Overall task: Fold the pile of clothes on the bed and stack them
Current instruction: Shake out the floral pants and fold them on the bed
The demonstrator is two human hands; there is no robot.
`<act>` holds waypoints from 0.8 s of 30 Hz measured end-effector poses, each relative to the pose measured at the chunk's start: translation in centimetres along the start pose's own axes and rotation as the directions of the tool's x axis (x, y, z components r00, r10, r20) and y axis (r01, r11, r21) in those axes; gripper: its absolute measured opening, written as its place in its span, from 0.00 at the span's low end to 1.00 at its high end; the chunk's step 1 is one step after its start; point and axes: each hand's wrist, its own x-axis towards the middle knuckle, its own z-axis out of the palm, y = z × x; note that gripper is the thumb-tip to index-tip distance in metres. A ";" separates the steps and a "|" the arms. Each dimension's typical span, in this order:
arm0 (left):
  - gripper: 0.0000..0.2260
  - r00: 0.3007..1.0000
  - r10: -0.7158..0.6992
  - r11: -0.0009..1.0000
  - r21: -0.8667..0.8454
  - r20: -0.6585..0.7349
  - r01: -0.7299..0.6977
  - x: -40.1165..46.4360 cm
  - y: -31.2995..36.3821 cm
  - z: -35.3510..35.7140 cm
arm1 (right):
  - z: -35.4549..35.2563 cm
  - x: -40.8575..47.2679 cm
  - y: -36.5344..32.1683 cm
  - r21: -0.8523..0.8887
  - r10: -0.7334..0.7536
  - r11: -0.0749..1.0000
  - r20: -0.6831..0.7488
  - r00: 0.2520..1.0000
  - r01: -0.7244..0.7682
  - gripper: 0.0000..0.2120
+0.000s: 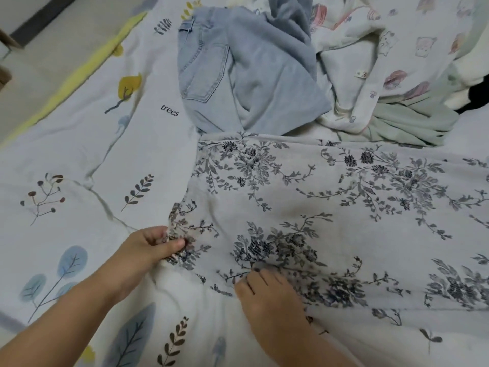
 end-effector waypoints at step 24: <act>0.14 0.960 0.278 0.745 0.620 0.045 -0.245 -0.1 0.8 0.8 | -4.9 0.8 9.9 0.174 0.468 0.837 0.260 0.844 -0.518 0.10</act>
